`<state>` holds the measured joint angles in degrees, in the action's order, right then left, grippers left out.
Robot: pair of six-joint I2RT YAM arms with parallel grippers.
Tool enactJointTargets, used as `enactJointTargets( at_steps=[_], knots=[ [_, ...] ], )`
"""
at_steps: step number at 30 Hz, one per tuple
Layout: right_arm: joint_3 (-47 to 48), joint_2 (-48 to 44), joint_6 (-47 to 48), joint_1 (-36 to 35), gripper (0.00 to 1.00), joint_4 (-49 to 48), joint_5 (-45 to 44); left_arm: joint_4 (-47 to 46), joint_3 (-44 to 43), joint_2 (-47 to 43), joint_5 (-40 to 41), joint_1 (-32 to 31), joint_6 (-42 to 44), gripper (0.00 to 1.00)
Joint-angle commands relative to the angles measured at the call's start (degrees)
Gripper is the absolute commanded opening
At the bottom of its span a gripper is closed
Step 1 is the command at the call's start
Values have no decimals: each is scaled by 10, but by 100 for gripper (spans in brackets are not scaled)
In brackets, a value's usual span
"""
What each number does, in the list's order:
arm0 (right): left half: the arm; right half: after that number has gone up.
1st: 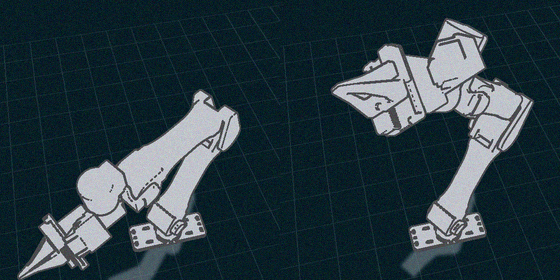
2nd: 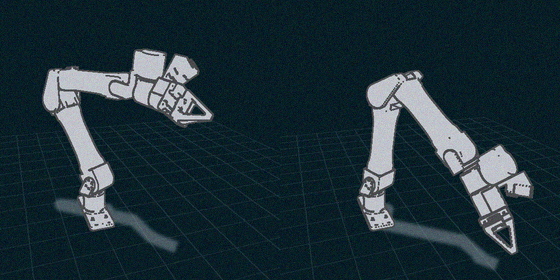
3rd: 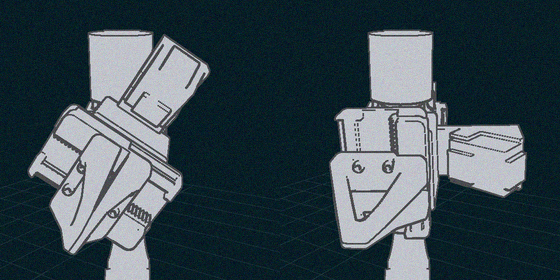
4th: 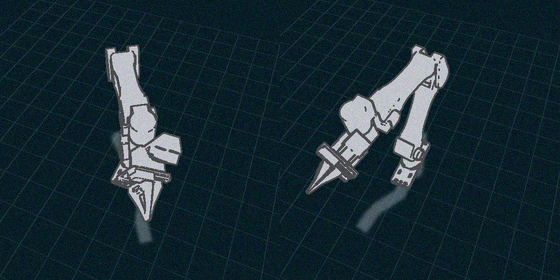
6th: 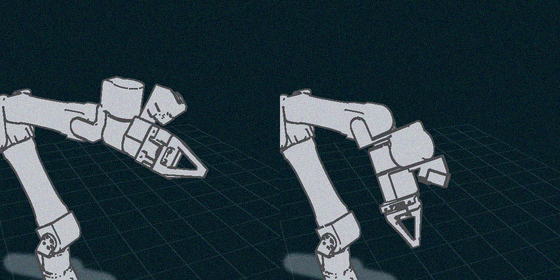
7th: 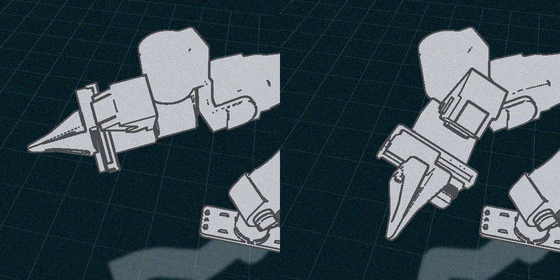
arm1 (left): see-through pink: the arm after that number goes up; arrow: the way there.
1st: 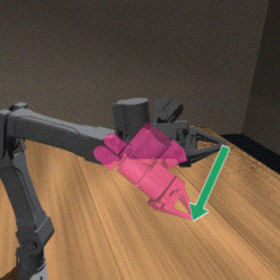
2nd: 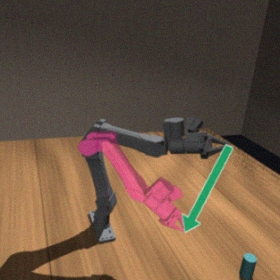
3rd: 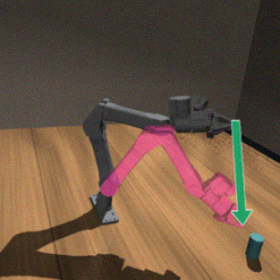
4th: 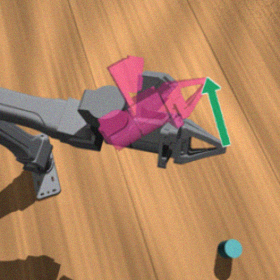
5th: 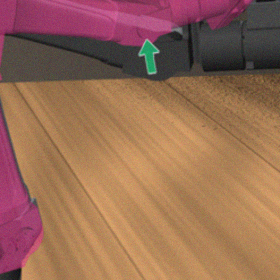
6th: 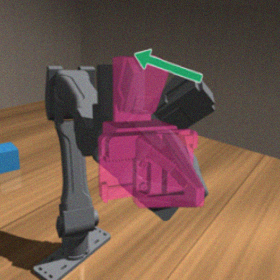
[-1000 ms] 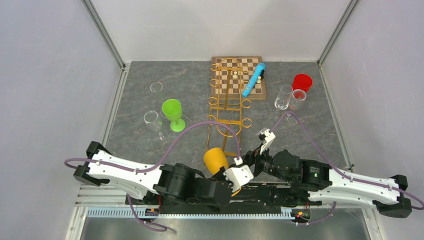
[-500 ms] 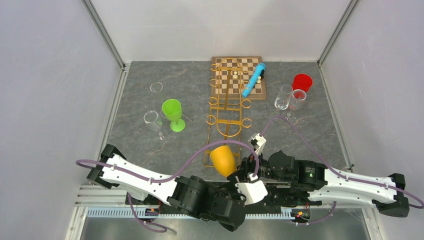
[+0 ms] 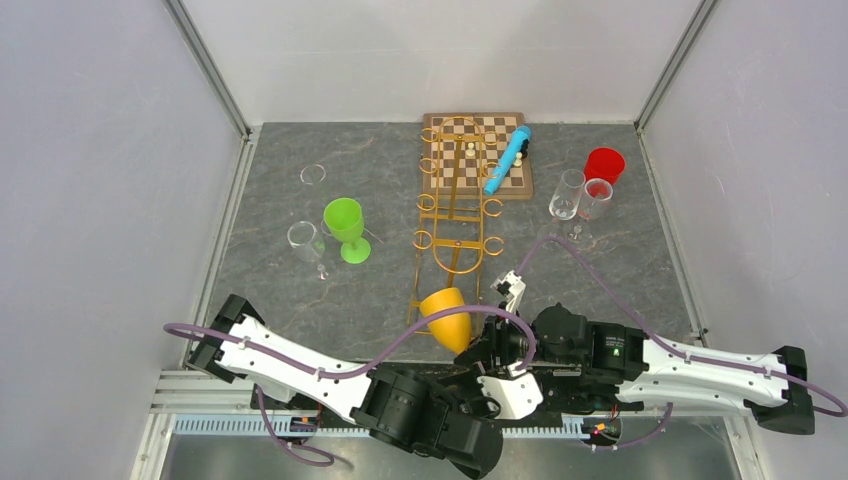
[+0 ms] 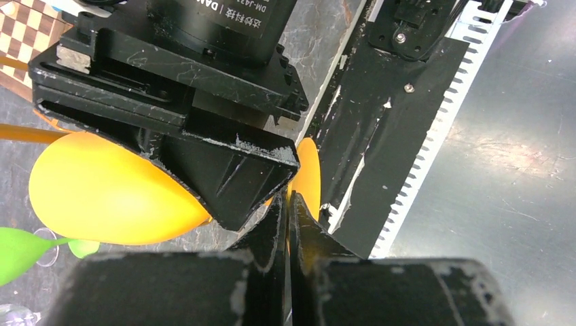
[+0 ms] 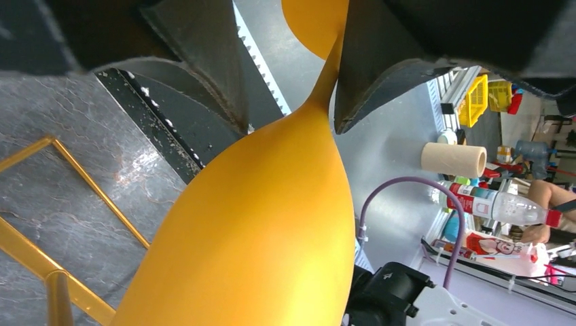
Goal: Take the wine glass off the wine glass rack
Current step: Place the wine glass at the center of the board.
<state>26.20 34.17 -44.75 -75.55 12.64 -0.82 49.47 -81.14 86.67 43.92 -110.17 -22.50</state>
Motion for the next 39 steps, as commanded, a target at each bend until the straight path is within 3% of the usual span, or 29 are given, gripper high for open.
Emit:
enactJointTargets(
  at_steps=[1, 14, 19, 23, 29, 39],
  knots=[
    [-17, -6, -5, -2, 48, -24, 33, 5, -27, -4, 77, -5, 1, 2],
    [-24, -5, -3, -1, 0, -32, 45, 5, -24, -4, 74, -5, -10, 5],
    [-26, -6, 3, -1, 0, -37, 49, -1, -16, -9, 49, -5, -11, 18],
    [-30, -11, 12, -1, 0, -38, 50, -24, 6, -29, 28, -5, -12, 38],
    [-43, -29, 37, -2, 0, -42, 40, -90, 64, -78, -1, -3, -7, 59],
    [-45, -24, 156, -1, 0, -31, 12, -169, 141, -149, -73, 37, -7, 63]
  ],
)
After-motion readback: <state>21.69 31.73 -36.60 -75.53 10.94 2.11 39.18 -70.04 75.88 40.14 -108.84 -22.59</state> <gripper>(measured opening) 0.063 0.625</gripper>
